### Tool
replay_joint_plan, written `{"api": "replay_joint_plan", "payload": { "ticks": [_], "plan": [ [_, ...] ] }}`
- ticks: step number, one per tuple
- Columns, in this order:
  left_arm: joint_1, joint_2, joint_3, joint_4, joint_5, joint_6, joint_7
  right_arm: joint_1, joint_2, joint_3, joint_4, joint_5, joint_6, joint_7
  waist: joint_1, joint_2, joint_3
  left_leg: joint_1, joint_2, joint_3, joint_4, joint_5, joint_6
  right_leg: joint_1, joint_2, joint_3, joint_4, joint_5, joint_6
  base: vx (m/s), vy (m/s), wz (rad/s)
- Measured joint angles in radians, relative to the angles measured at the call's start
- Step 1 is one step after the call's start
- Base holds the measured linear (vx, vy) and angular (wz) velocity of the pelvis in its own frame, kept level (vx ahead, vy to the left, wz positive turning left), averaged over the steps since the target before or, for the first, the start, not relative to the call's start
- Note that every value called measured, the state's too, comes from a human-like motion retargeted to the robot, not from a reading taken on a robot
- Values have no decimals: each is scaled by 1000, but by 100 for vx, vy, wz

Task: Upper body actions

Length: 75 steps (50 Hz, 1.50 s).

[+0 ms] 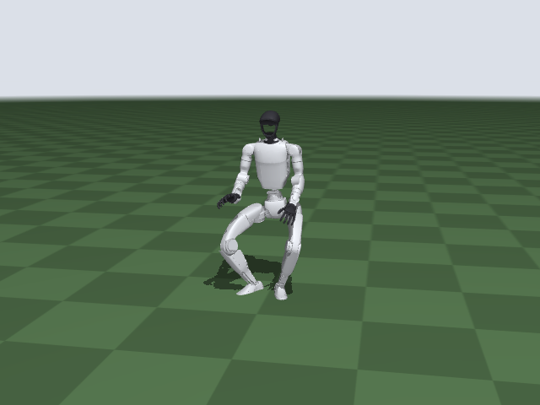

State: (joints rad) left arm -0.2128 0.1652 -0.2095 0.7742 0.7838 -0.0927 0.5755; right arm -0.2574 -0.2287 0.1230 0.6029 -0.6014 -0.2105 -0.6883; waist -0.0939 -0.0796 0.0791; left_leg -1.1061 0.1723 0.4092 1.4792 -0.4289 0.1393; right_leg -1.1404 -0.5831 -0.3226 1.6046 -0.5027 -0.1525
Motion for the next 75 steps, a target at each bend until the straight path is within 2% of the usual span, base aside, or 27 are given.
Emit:
{"api": "replay_joint_plan", "payload": {
  "ticks": [10, 22, 30, 43, 50, 62, 75],
  "plan": [
    [5, -4, -1, 10, -10, -8, -6, -285, -169, -210, -272, 76, 68, -25, 7, -18, -11, 7, -4, 1, -2, 0, 0, 6, -5, 0, 2, -1, 0, 0, 0, 0],
    [-9, -2, -2, 16, -4, -3, -9, -584, -338, -241, -470, -13, 139, -138, 15, -30, -5, 13, -1, 1, 0, 1, 0, 8, -3, 2, 3, 0, -2, 0, 0, 0],
    [-17, 5, 2, 26, -5, -6, -10, -745, -330, -188, -510, -96, 171, -152, 12, -35, -1, 17, -1, 2, 1, 0, -1, 13, -3, 3, 3, 0, -2, 0, 0, 0],
    [-17, 13, 13, 34, 0, -10, -7, -916, -267, 67, -573, -181, 122, -35, -1, -44, -1, 22, -10, 5, -1, 0, 0, 16, -13, 7, 6, -2, 0, 0, 0, 0],
    [-19, 7, 21, 33, 1, -13, -9, -931, -266, 94, -613, -277, 141, -32, -3, -43, 2, 21, -15, 4, -3, 0, 1, 17, -17, 6, 8, -3, 2, 0, 0, 0],
    [-16, -1, 25, 26, -4, -14, -12, -829, -254, -149, -611, -251, 179, -177, -2, -38, 2, 17, -10, 0, -2, -1, 1, 16, -13, 1, 6, -2, 2, 0, 0, 0],
    [-16, 5, 20, 21, -5, -10, -15, -824, -284, -388, -395, -283, 269, -352, 3, -45, 0, 15, -4, -2, 1, 1, -2, 11, -7, 0, 4, 0, 0, 0, 0, 0]
  ]
}}
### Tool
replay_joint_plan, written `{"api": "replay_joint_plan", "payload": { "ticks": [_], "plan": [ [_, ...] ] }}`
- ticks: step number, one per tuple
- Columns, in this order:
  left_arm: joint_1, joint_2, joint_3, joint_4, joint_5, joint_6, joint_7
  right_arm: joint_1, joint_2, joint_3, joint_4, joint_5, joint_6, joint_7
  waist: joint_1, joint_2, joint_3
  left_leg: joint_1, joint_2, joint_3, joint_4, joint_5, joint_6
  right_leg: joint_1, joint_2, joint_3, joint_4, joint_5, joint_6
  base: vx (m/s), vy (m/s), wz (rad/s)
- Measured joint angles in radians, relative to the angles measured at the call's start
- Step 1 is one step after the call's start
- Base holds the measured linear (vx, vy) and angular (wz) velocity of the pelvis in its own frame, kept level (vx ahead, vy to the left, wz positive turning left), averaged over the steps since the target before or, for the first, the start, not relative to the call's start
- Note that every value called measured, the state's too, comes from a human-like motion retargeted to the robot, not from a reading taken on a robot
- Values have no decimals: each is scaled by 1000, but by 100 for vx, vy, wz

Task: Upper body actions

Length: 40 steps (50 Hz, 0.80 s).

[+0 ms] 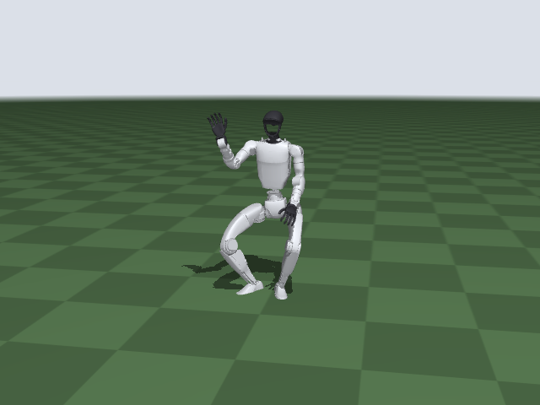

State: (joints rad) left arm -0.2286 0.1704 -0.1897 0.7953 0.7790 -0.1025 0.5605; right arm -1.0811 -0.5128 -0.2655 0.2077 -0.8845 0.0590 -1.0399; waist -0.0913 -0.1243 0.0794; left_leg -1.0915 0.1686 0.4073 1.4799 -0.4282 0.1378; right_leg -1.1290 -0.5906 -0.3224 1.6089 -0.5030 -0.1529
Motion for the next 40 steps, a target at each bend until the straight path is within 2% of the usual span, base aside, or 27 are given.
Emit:
{"api": "replay_joint_plan", "payload": {
  "ticks": [5, 12, 30, 35, 40],
  "plan": [
    [-4, 3, -2, 4, -1, -1, -1, -29, -7, -4, 114, 18, 4, -37, 2, -1, 2, 1, 1, 0, 0, 0, -1, 0, 1, 1, 0, 0, -1, 0, 0, 0],
    [-7, 8, -3, 10, -2, -4, -1, -84, -27, 101, 207, 17, 8, -11, 2, -1, 3, 4, 2, 1, 0, 0, -2, 1, 1, 2, 0, 0, -2, 0, 0, 0],
    [-11, 11, 5, 18, 2, -9, 0, -201, 45, 421, 171, -101, -97, 131, -8, -4, 7, 8, -10, 5, -3, -1, 0, 6, -11, 5, 5, -4, 1, 0, 0, 0],
    [-10, 9, 8, 12, 5, -8, -1, -211, 49, 459, 154, -136, -112, 148, -10, -4, 10, 8, -13, 5, -4, 0, 2, 7, -13, 5, 5, -4, 3, 0, 0, 0],
    [-10, 4, 10, 10, 8, -8, -2, -187, 46, 431, 133, -145, -100, 126, -9, -3, 10, 6, -13, 3, -4, -1, 2, 7, -13, 3, 5, -4, 4, 0, 0, 0]
  ]
}}
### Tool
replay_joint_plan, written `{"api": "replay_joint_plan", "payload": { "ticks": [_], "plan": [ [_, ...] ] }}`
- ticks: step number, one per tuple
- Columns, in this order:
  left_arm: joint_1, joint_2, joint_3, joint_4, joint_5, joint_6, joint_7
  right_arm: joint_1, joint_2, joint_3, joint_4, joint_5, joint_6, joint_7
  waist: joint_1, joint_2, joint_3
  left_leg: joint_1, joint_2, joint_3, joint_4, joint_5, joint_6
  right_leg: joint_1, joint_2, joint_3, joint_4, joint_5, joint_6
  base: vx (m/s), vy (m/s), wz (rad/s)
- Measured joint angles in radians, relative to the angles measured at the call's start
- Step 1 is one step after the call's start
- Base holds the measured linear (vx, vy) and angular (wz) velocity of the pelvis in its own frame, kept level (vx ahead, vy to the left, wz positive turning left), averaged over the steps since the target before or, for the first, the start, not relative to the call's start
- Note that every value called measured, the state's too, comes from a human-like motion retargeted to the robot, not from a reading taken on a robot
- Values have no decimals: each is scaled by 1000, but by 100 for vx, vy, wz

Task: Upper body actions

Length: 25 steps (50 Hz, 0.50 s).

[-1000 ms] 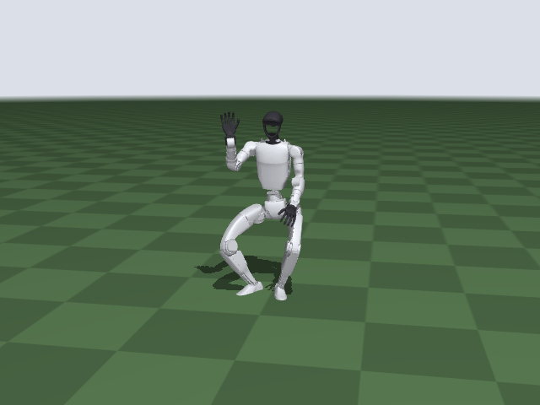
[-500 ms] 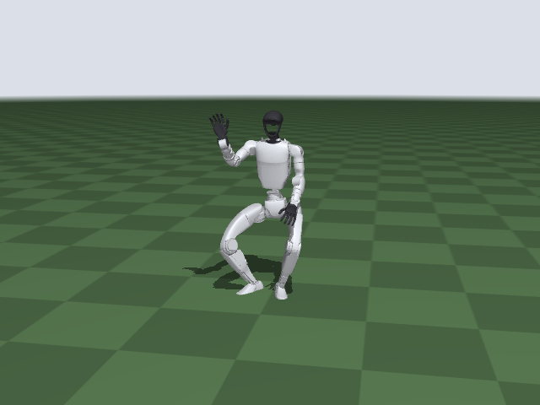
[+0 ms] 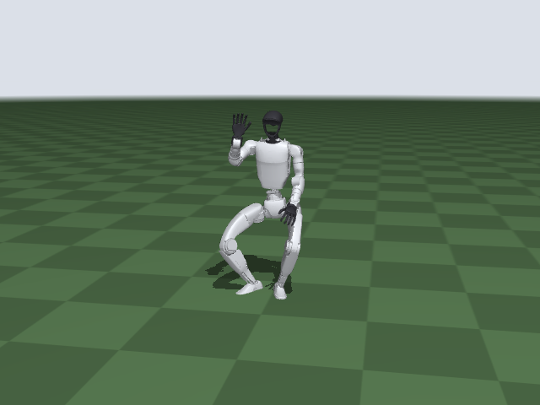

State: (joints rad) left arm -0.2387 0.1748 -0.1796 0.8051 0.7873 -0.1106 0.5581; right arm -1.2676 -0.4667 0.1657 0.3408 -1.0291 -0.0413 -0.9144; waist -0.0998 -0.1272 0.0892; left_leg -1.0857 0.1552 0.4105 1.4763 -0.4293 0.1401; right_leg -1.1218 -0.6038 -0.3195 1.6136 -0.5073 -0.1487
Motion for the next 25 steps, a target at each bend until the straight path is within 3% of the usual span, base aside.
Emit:
{"api": "replay_joint_plan", "payload": {
  "ticks": [18, 25],
  "plan": [
    [2, -4, -2, -15, -4, 7, -1, 180, 21, -386, -2, 179, 31, -162, 9, 2, -1, -11, 13, -6, 4, 0, -3, -9, 12, -5, -4, 3, -3, 0, 0, 0],
    [2, 1, -5, -16, -1, 14, 2, 194, 42, -457, 18, 267, 0, -209, 10, 0, -1, -11, 16, -5, 6, 1, -5, -12, 16, -3, -5, 3, -5, 0, 0, 0]
  ]
}}
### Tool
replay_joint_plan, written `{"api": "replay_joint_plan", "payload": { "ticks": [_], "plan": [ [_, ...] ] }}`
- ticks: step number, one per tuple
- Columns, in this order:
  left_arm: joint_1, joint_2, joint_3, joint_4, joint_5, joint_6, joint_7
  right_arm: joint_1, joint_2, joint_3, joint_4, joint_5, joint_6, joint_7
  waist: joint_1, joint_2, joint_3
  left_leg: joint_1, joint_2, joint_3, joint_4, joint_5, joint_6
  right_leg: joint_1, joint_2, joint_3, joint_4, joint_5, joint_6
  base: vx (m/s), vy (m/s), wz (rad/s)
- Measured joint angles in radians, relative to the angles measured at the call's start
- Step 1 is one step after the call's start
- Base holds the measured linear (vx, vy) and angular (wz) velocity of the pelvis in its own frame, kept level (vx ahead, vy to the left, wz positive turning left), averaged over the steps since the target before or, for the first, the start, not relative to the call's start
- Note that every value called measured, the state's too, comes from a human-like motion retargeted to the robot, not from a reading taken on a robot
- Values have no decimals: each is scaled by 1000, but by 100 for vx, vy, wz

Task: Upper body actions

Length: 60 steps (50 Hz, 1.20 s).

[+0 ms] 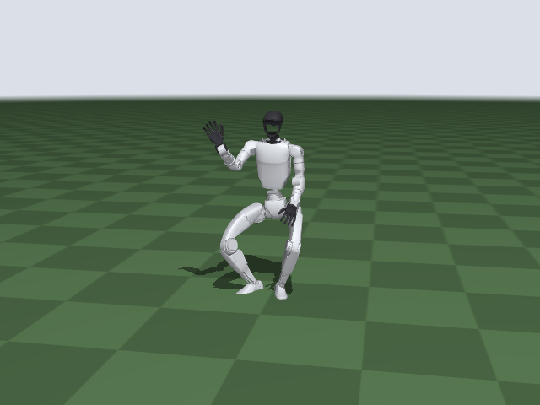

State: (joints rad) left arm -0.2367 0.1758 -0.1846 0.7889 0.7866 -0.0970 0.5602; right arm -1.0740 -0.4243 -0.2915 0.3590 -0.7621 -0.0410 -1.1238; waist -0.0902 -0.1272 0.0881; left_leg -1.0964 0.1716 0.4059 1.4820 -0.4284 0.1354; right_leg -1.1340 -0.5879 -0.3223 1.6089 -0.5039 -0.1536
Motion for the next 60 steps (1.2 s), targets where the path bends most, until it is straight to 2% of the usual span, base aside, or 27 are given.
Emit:
{"api": "replay_joint_plan", "payload": {
  "ticks": [8, 23, 30, 36, 48, 53, 60],
  "plan": [
    [0, 10, 0, 4, -4, 0, -2, -18, -1, 98, -22, -33, -20, 43, -2, -2, 2, 4, 3, 2, 1, 0, -2, 1, 2, 2, 0, 0, -2, 0, 0, 0],
    [-1, 13, 7, 17, 2, -9, 0, -159, -4, 465, -137, -216, -49, 269, -10, -9, -1, 8, -11, 7, -3, -1, 2, 5, -11, 7, 3, -3, 2, 0, 0, 0],
    [-2, 9, 13, 20, 2, -13, -3, -201, -13, 537, -177, -294, -55, 300, -13, -8, -1, 7, -15, 6, -4, -3, 3, 7, -15, 6, 5, -4, 5, 0, 0, 0],
    [-4, 1, 16, 19, 5, -12, -2, -180, -9, 485, -167, -291, -40, 282, -13, -7, 1, 6, -15, 5, -4, -2, 4, 9, -15, 4, 4, -4, 6, 0, 0, 0],
    [2, -1, 17, 11, -2, -7, -5, -58, 43, 179, -96, -198, 18, 142, -15, -5, -3, 6, -6, 0, -2, -1, 2, 9, -6, 1, 2, -1, 4, 0, 0, 0],
    [4, 1, 17, 7, -3, -6, -5, -28, 74, 58, -65, -114, 17, 69, -14, -6, -3, 6, -1, -1, -1, -1, 1, 8, -2, -1, 0, 1, 2, 0, 0, 0],
    [7, 9, 17, 7, -8, -6, -7, -18, 84, -14, -30, -64, 12, 38, -16, -8, -4, 7, 4, -1, 1, -1, -2, 7, 2, 0, -1, 2, 0, 0, 0, 0]
  ]
}}
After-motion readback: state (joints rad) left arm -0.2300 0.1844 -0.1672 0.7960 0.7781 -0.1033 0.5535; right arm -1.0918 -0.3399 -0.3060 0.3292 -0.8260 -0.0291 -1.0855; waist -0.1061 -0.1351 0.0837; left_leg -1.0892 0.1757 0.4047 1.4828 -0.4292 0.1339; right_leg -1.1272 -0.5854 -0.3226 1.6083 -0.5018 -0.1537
